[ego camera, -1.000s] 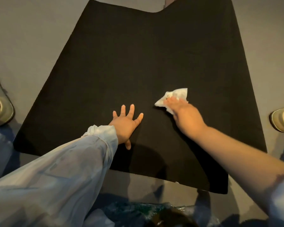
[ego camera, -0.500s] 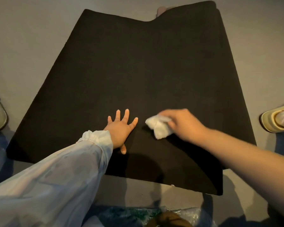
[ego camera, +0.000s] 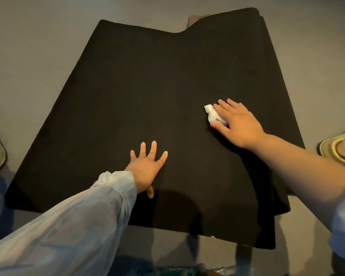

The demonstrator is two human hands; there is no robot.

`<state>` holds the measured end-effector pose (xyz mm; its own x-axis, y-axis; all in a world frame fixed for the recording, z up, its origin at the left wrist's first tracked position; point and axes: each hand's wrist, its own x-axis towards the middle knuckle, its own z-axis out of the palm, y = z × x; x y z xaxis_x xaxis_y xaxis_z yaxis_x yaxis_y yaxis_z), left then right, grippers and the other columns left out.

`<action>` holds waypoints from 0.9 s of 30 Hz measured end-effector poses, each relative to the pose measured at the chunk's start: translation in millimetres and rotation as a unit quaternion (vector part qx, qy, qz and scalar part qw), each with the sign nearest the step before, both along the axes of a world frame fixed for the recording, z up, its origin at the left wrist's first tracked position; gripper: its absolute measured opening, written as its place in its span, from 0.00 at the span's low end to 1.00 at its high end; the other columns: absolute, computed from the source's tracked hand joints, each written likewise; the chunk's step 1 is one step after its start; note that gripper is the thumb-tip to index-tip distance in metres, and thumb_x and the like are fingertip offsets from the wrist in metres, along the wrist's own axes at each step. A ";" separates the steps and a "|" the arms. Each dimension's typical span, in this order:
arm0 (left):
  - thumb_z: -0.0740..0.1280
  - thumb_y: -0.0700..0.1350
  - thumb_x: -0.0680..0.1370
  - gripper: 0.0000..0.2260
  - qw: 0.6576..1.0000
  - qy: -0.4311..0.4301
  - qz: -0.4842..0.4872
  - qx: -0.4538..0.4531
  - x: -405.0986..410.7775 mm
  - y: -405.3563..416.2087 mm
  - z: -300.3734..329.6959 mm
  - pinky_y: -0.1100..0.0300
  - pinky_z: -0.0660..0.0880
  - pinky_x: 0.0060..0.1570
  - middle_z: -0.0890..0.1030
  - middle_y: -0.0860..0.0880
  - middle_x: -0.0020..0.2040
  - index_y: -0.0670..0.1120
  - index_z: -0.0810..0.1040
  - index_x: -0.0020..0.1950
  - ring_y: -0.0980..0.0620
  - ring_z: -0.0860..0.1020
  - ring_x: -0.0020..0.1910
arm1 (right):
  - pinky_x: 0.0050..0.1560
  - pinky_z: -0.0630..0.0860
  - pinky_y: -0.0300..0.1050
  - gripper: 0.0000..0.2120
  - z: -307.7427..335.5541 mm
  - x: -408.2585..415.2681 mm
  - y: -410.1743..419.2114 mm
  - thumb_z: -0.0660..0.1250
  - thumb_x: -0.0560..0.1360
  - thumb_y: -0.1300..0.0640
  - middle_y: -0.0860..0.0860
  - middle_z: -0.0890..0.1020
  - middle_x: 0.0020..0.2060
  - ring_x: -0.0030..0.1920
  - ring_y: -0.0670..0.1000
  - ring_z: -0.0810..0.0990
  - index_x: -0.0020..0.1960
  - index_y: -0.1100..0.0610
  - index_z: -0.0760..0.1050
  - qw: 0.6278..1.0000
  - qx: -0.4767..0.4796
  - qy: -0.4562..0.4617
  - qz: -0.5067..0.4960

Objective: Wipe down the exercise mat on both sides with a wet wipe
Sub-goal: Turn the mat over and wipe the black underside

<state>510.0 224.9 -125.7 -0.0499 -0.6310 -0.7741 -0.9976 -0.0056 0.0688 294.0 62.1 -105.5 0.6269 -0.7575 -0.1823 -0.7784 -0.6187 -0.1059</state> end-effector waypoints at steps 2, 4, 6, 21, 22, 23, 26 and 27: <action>0.76 0.46 0.68 0.54 1.000 0.000 0.002 0.005 0.4 -0.6 -1.8 0.34 0.45 0.69 0.30 0.39 0.73 0.50 0.35 0.76 0.32 0.34 0.71 | 0.74 0.44 0.51 0.40 -2.2 -5.3 0.2 0.53 0.73 0.32 0.50 0.51 0.77 0.76 0.53 0.46 0.77 0.51 0.49 0.997 0.009 0.061 0.036; 0.76 0.46 0.68 0.54 1.000 0.000 0.003 0.008 0.5 -1.5 -4.0 0.34 0.44 0.69 0.30 0.39 0.73 0.50 0.35 0.76 0.32 0.34 0.71 | 0.74 0.46 0.52 0.32 -1.2 -5.3 -4.0 0.55 0.77 0.40 0.51 0.53 0.77 0.76 0.54 0.48 0.77 0.50 0.52 0.997 -0.004 0.051 0.060; 0.76 0.46 0.68 0.54 1.000 -0.001 0.004 0.007 0.6 -1.7 -5.2 0.34 0.44 0.69 0.30 0.39 0.73 0.50 0.35 0.76 0.32 0.34 0.71 | 0.73 0.50 0.52 0.23 2.2 1.2 -12.8 0.55 0.81 0.53 0.53 0.60 0.75 0.76 0.55 0.54 0.75 0.53 0.59 0.998 -0.039 -0.010 0.056; 0.78 0.47 0.65 0.57 1.000 0.006 0.005 0.004 3.6 -3.4 -6.8 0.33 0.44 0.68 0.32 0.39 0.74 0.52 0.36 0.76 0.32 0.35 0.72 | 0.71 0.40 0.34 0.20 -33.0 20.3 105.1 0.56 0.81 0.61 0.53 0.64 0.73 0.74 0.50 0.59 0.72 0.56 0.64 0.986 0.105 -0.094 0.086; 0.78 0.47 0.65 0.57 1.000 0.004 0.005 -0.001 3.5 -3.0 -7.9 0.33 0.44 0.68 0.32 0.39 0.74 0.52 0.36 0.76 0.32 0.35 0.72 | 0.68 0.34 0.30 0.21 -34.7 18.4 122.8 0.56 0.81 0.62 0.53 0.63 0.73 0.75 0.49 0.57 0.73 0.56 0.62 0.982 0.119 -0.098 0.108; 0.78 0.47 0.65 0.57 1.000 0.000 0.005 -0.007 3.1 -2.0 -8.9 0.33 0.45 0.68 0.32 0.39 0.74 0.52 0.36 0.76 0.31 0.35 0.72 | 0.65 0.29 0.28 0.22 -36.4 15.5 139.9 0.56 0.80 0.63 0.53 0.61 0.74 0.75 0.49 0.55 0.74 0.56 0.60 0.978 0.140 -0.091 0.125; 0.79 0.47 0.63 0.58 1.000 -0.008 0.009 -0.023 0.5 0.8 -9.8 0.32 0.46 0.68 0.33 0.39 0.74 0.52 0.37 0.76 0.31 0.36 0.72 | 0.71 0.33 0.38 0.24 -43.4 1.5 188.4 0.57 0.78 0.66 0.57 0.61 0.74 0.75 0.55 0.57 0.74 0.61 0.60 0.966 0.178 -0.070 0.175; 0.79 0.46 0.63 0.58 1.000 -0.008 0.009 -0.024 0.0 1.1 -9.8 0.32 0.46 0.67 0.33 0.39 0.74 0.52 0.37 0.76 0.31 0.36 0.72 | 0.73 0.39 0.46 0.23 -45.1 -0.7 202.9 0.59 0.77 0.67 0.59 0.64 0.72 0.74 0.58 0.60 0.72 0.62 0.63 0.962 0.195 -0.065 0.177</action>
<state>509.9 226.1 -135.6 -0.0266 -0.6684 -0.7433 -0.9983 -0.0206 0.0542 293.3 264.9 -150.7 0.8697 -0.3815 -0.3130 -0.4907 -0.7364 -0.4658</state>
